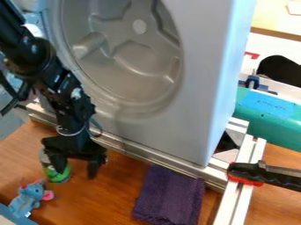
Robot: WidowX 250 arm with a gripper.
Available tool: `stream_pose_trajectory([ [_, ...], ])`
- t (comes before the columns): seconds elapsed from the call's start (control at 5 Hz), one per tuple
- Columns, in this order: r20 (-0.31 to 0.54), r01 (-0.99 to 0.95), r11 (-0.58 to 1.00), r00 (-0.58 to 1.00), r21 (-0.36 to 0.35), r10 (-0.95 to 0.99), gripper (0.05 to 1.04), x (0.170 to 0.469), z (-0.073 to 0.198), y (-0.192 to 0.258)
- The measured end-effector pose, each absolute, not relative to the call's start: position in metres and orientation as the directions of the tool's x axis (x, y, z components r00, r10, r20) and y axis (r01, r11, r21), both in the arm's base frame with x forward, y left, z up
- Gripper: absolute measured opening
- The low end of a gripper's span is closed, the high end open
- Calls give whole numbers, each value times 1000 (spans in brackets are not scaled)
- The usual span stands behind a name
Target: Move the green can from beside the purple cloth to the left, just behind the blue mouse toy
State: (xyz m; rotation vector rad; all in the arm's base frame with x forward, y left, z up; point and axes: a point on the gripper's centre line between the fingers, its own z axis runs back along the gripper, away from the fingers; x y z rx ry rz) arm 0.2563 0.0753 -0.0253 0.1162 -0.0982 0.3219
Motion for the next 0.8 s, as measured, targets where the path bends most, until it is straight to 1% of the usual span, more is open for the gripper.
stream_pose_trajectory([
  [0.2,94,-334,935,941,120,324,1001,253,-24,82],
  [0.4,108,-355,929,933,103,345,1001,254,-15,80],
  [0.6,139,-310,950,943,43,302,1001,256,-1,44],
  [0.8,110,-208,978,972,15,206,1001,242,0,-5],
])
